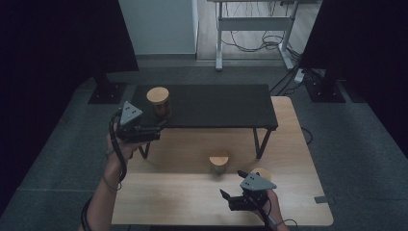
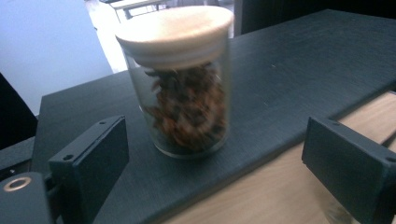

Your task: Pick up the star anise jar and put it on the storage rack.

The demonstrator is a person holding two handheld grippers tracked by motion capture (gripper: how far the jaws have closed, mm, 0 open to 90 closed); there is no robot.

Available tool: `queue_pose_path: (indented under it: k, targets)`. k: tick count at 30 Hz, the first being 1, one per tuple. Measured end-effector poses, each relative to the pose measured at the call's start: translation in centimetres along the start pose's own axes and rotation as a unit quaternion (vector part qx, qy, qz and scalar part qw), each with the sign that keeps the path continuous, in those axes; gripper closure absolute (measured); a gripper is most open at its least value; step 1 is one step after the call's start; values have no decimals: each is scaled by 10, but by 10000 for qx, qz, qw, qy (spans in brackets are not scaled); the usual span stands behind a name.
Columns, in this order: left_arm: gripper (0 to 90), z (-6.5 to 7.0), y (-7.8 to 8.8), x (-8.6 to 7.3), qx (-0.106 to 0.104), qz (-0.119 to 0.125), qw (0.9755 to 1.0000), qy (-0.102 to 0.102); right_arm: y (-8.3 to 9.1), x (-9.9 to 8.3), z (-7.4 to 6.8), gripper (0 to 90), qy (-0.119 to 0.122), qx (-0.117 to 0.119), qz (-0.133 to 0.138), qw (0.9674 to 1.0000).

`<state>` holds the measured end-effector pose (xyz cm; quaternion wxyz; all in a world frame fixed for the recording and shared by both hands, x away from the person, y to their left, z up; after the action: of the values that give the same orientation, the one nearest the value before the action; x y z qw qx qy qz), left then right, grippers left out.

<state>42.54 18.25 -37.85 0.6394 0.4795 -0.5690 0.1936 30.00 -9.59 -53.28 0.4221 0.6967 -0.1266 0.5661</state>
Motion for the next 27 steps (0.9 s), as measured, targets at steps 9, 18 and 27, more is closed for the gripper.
queue_pose_path:
  k: [9,18,27]
  targets:
    - [78,19,20,-12,-191,232,9995,31,5,3,4,102,-16,-75,58,10000]
    - [81,38,28,-40,-394,289,9987,172,10,4,7,101,-18,-128,102,9999]
    - [81,62,35,-75,-717,236,9969,207,10,3,11,101,-30,-177,73,9998]
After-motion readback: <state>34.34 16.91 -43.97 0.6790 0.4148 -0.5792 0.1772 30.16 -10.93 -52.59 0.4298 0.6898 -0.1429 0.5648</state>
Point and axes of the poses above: each handheld gripper's, and its own axes: y roughly backward along the jaws, x roughly out of its top, z roughly to its right, the point moved 8 cm from there along -y, roughly forward along the jaws, and after that the axes turned 2 degrees about -x, right-handed, at the moved point
